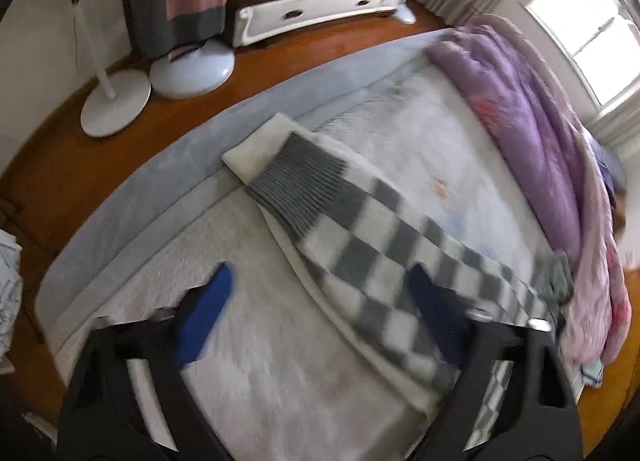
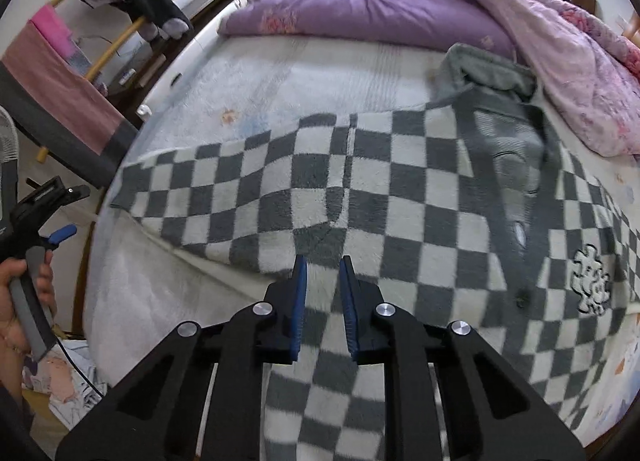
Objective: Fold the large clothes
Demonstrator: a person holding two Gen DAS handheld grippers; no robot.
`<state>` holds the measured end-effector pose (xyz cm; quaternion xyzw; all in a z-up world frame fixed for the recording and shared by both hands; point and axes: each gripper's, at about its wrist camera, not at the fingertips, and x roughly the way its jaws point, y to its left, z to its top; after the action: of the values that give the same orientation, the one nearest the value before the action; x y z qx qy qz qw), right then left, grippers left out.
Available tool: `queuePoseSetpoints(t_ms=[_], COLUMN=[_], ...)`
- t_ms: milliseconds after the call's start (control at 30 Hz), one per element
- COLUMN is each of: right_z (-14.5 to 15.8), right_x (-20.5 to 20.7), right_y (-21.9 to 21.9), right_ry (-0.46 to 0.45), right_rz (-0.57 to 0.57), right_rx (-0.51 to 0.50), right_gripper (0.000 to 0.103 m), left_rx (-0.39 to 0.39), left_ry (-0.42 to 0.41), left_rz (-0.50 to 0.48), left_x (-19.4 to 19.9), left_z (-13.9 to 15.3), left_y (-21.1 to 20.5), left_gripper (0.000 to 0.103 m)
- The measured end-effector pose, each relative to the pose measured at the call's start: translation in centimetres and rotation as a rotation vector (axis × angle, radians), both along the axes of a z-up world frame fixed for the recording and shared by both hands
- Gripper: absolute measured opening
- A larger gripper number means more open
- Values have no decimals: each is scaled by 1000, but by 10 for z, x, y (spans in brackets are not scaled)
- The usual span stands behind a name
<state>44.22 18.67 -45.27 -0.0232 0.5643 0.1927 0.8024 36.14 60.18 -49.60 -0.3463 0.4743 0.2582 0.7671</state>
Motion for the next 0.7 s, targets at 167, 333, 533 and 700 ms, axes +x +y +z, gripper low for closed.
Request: queuePoseSetpoints(t_ms=[167, 333, 533, 700], right_z=[-45, -78, -96, -106], right_x=[20, 32, 42, 52], right_y=[15, 22, 20, 22], right_ry=[41, 80, 112, 115], right_rz=[-3, -2, -32, -33], right_rx=[-18, -19, 26, 69], right_gripper=[16, 16, 16, 15], left_rx=[-37, -68, -38, 47], left_ry=[0, -27, -79, -131], left_rz=[65, 75, 80, 35], left_x=[10, 21, 18, 17], left_z=[-50, -77, -80, -44], left_y=[29, 37, 38, 18], left_gripper=[72, 49, 12, 10])
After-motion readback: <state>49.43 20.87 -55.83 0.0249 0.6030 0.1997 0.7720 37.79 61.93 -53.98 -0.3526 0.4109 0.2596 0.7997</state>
